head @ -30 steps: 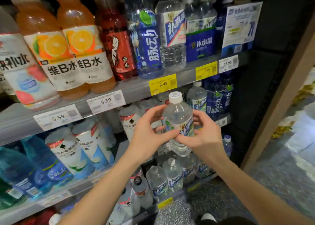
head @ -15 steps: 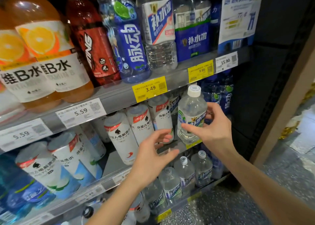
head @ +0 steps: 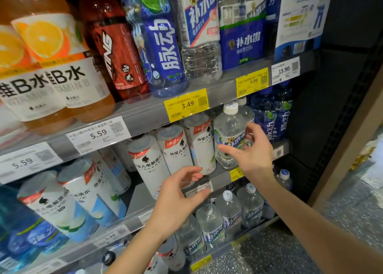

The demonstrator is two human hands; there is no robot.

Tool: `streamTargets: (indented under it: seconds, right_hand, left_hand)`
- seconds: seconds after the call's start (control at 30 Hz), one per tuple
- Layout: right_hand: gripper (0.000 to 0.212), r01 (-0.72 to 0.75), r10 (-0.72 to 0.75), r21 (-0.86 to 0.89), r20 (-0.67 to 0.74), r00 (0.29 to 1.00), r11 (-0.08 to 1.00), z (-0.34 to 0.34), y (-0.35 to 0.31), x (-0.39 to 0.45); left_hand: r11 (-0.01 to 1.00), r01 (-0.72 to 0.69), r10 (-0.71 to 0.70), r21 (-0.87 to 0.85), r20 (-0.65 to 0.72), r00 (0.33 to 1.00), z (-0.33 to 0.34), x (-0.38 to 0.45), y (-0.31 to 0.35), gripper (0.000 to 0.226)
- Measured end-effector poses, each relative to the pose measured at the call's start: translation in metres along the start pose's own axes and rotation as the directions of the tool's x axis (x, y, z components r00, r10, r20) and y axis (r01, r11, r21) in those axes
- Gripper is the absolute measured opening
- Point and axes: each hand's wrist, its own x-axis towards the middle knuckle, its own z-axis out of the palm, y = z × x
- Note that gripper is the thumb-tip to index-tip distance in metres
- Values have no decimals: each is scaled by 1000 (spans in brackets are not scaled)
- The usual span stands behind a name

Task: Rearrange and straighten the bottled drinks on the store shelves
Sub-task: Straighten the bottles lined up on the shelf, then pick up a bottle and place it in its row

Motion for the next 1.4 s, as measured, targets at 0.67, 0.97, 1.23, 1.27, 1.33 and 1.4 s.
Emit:
streamTargets:
  seconds: [0.67,0.97,1.23,1.27,1.33,1.4]
  right_hand:
    - [88,-47,50,30,-135,990,998,39,7,-6]
    - [86,-114,109,-9,-222,969,993,51,3,-7]
    - [74,-66,44,-128,-168,985,990,40,-16,-24]
    - [67,-36,16,-139,-142,990,990,39,-23,-32]
    - [52,42,-55,-162,-72,996,986,38,-36,-48]
    - [41,85,-82,-134,34,996,987,40,-55,-65]
  left_hand:
    - [997,69,-71,31,66,995,-23,-6,-14,39]
    - [996,73,-75,45,50,996,-40,-14,-12,35]
    - [993,36,-32,111,-38,999,-77,-29,2,33]
    - [991,19,-12,133,-57,998,-83,-33,6,31]
    - [981,-14,33,194,-91,995,-96,-41,15,28]
    - [965,-38,71,260,-121,990,-110,-51,23,27]
